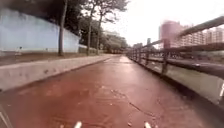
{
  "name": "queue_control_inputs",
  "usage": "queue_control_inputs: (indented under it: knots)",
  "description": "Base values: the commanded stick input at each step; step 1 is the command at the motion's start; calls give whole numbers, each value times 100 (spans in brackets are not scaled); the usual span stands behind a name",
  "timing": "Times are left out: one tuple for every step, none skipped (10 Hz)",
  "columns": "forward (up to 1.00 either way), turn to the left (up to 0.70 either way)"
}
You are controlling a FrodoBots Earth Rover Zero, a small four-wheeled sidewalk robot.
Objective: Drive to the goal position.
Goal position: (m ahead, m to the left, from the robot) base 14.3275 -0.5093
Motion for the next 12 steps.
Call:
queue_control_inputs:
  knots:
    - [50, 0]
    - [50, 0]
    - [50, 0]
    - [50, 0]
    - [50, 0]
    - [50, 0]
    - [50, 0]
    - [50, 0]
    - [50, 0]
    - [50, 0]
    - [50, 0]
    - [50, 0]
